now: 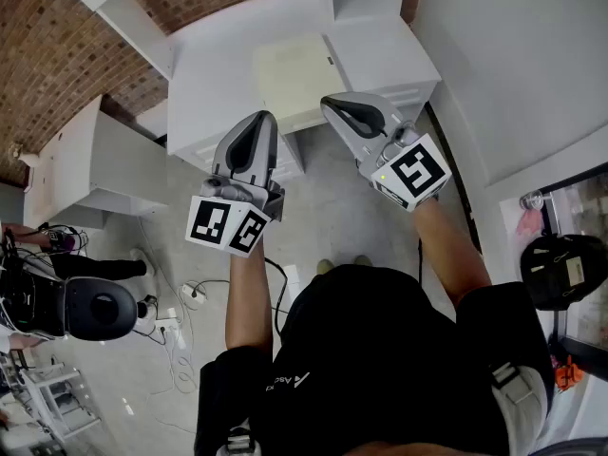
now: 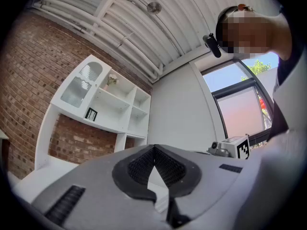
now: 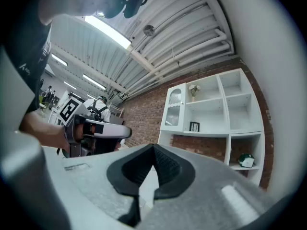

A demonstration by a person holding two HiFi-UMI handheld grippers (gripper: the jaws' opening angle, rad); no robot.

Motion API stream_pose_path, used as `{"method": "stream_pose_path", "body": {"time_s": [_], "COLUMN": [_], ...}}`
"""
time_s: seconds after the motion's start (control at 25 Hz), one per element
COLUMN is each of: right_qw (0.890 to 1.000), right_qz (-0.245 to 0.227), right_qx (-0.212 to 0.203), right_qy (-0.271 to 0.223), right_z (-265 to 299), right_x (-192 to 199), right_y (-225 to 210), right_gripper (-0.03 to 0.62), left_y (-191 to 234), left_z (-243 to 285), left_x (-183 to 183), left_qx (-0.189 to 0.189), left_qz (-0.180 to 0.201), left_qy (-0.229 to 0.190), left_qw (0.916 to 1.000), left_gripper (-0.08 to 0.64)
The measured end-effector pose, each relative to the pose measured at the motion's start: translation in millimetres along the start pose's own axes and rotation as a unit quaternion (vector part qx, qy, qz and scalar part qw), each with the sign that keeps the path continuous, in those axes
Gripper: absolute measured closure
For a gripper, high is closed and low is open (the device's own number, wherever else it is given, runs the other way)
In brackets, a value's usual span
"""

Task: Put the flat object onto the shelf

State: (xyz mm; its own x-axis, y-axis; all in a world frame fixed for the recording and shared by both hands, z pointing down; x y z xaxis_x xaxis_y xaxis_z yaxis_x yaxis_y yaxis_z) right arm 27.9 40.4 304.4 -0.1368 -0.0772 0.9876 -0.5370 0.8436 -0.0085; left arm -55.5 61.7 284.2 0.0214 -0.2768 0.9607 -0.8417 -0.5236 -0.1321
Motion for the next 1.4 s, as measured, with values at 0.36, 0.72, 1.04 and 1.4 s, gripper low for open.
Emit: {"method": "stream_pose_path", "body": {"time_s": [0.36, 0.72, 1.04, 1.4], "right_qw": [1.0, 1.0, 0.999, 0.998], "right_qz": [-0.019, -0.022, -0.03, -0.04], "right_qx": [-0.005, 0.013, 0.03, 0.038], "right_qy": [0.008, 0.008, 0.022, 0.039], "right_z": [7, 23, 39, 53], "right_x": [4, 12, 26, 42], "right_y": [13, 18, 28, 30], "right_gripper": [0.592, 0.591, 0.591, 0.591], "left_y": [9, 41, 85, 122], "left_z": [-15, -31, -45, -46], "left_x": [6, 25, 66, 137], "left_qx": [-0.003, -0.013, -0.036, -0.061], "left_qz": [-0.003, -0.032, -0.089, -0.223], "left_qy": [0.005, 0.015, 0.035, 0.068], "left_qw": [1.0, 0.9993, 0.9947, 0.9705], "left_gripper": [0.561, 0.561, 0.56, 0.484]}}
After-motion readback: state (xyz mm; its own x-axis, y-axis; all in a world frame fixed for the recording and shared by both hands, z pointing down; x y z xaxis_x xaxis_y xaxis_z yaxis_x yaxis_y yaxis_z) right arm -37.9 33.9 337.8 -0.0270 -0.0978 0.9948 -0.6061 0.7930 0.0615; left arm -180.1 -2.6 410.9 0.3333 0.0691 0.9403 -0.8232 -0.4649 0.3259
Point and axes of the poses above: the fingertips, and each gripper's own axes: z forward along the fingers, y to its left, x out of its underside, the point moved 1 cm from there along -z, backward along the fingers, and after that the axes turned 14 degrees about z, right-handed, at the moved point
